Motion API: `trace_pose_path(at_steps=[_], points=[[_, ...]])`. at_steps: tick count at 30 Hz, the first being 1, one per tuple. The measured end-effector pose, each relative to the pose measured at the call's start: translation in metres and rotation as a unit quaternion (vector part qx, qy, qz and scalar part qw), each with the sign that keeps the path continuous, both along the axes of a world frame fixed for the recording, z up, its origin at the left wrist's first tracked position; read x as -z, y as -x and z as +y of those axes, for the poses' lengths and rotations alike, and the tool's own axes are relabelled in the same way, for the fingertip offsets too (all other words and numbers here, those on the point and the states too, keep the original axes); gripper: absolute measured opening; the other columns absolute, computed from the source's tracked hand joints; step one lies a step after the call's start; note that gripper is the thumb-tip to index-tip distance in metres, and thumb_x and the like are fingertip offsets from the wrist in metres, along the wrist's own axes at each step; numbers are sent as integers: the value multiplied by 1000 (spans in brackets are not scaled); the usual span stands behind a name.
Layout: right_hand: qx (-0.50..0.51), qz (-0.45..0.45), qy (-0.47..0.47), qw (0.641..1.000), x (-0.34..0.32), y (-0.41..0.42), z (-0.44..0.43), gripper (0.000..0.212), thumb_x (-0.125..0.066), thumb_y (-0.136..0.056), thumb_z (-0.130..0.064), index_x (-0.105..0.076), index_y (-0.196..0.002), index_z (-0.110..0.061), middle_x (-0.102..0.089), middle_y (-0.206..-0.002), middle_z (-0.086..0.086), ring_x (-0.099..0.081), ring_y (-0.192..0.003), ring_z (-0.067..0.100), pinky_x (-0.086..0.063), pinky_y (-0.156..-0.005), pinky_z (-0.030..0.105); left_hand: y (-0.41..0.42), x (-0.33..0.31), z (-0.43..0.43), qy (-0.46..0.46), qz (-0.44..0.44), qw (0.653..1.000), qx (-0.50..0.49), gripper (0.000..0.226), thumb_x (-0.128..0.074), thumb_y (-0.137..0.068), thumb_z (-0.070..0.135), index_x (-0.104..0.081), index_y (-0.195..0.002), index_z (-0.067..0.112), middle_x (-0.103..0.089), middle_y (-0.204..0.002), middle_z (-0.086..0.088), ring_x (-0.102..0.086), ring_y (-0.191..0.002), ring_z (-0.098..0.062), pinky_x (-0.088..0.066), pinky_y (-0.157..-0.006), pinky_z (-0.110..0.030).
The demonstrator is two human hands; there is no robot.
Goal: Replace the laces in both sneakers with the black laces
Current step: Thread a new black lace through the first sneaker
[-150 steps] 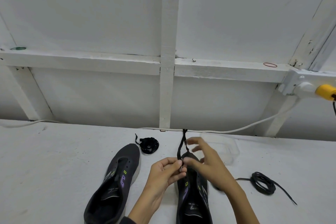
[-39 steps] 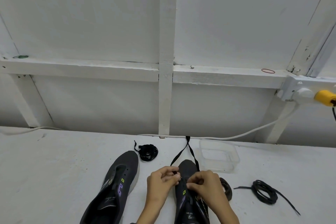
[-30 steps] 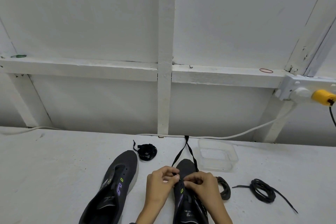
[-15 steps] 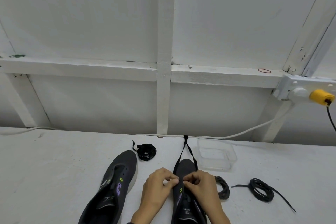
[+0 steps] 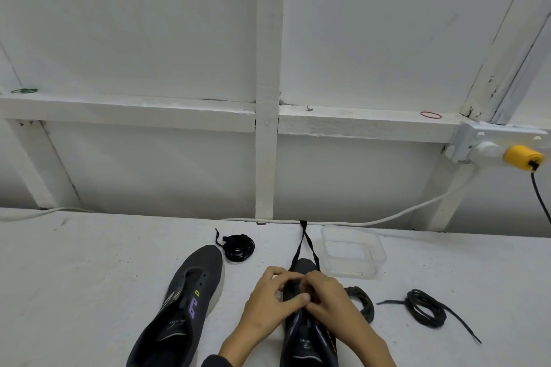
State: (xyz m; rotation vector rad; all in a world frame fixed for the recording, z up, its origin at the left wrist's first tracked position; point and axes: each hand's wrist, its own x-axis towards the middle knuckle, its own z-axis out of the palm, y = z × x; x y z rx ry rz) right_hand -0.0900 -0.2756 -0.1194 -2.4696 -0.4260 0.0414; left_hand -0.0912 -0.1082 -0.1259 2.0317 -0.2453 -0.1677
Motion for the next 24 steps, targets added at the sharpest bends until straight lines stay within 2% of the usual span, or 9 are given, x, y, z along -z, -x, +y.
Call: trace_pose_path(at_steps=[2,5,8,11,14,16,18,22,24], points=[[-12,14,-26,999,0,-1,-5,10,-58,-87,-19,-51,-85,-26,-53,-79,-14,-49,-69,4,-37,-62,16,-1,-1,2,28,21,999,10,46,-64,-57,64,-64,-102,53,-46,-119,19,-52,-105,6,-47,-93,-18],[-28,37,-61,997,-3,-3,-9,14,-58,-90,-18,-54,-84,-30,-55,-74,-12,-50,-68,4,-36,-61,15,-2,-1,3,56,52,997,10,35,-69,-64,48,-70,-99,44,-44,-117,18,-54,-104,2,-56,-87,-31],[-38,45,-50,997,-4,-5,-7,16,-57,-89,-18,-52,-82,-31,-53,-71,-11,-50,-68,4,-35,-60,16,-2,-4,0,45,52,997,-25,32,-62,-60,48,-71,-91,44,-46,-111,22,-58,-98,2,-58,-81,-36],[-33,51,-64,996,-4,-4,-6,11,-56,-86,-18,-53,-81,-27,-53,-70,-9,-49,-67,5,-36,-60,17,-2,-6,-1,43,47,997,-37,26,-59,-67,43,-72,-89,41,-48,-108,21,-59,-95,1,-58,-75,-28],[-19,78,-141,987,-3,-3,-10,14,-59,-87,-13,-56,-78,-24,-55,-67,-10,-49,-61,4,-39,-59,19,-1,-5,1,25,25,999,-34,21,-59,-84,24,-71,-90,41,-49,-109,17,-60,-95,0,-49,-69,-13],[-4,117,-230,966,-2,-1,-17,10,-60,-91,-8,-59,-82,-13,-57,-66,-6,-54,-54,15,-43,-52,23,-1,-4,2,15,19,999,-32,26,-58,-87,21,-69,-91,44,-49,-110,18,-59,-95,2,-49,-77,-14],[17,152,-322,934,0,1,-22,8,-61,-93,-4,-59,-86,-3,-59,-67,8,-56,-49,23,-47,-49,27,-1,-3,3,10,20,999,-28,26,-58,-88,22,-69,-92,45,-49,-111,18,-59,-96,2,-51,-83,-19],[94,181,-476,855,8,8,-19,17,-71,-80,-13,-64,-84,2,-56,-73,14,-57,-59,25,-55,-55,31,0,-1,6,11,19,999,-29,25,-56,-87,24,-69,-95,45,-47,-112,18,-58,-97,-1,-54,-83,-26],[110,184,-506,835,9,9,-14,22,-73,-76,-14,-64,-85,4,-56,-74,13,-56,-61,25,-56,-56,31,1,-1,8,3,19,999,-32,24,-55,-84,29,-68,-95,46,-47,-113,17,-58,-97,-2,-56,-82,-30]])
